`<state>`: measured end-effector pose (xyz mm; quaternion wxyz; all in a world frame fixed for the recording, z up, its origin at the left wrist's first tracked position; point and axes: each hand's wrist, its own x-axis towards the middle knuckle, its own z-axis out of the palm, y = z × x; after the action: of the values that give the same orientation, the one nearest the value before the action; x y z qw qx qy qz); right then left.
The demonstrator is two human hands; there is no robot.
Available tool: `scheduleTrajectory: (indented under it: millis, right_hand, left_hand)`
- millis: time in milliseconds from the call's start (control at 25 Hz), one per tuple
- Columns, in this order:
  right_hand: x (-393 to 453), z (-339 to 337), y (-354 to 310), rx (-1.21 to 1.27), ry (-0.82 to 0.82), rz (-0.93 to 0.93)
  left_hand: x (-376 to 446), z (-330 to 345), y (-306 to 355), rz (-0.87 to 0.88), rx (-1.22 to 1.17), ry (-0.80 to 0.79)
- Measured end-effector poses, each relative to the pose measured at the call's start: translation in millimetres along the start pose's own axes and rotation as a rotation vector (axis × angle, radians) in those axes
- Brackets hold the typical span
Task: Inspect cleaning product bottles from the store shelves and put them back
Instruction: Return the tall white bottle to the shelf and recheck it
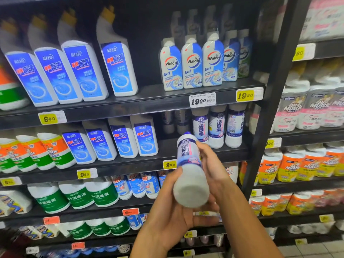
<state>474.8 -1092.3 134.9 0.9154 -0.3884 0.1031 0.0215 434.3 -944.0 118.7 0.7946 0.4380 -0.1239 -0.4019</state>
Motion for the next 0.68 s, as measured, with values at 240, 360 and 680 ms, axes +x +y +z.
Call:
scheduleTrajectory:
  millis: [240,360,680]
  right_hand:
    - [-2,0,-16,-0.17,-0.024,-0.14]
    - [-7,3,-17,-0.241,-0.033,-0.179]
    - [-23,14,-26,-0.601,-0.286,-0.415]
  left_hand:
    - [0,-18,-18,0.002,0.014,0.0]
    - [5,-25,-21,-0.004,0.034,0.001]
    - [36,-40,-9,0.074,0.519,0.119]
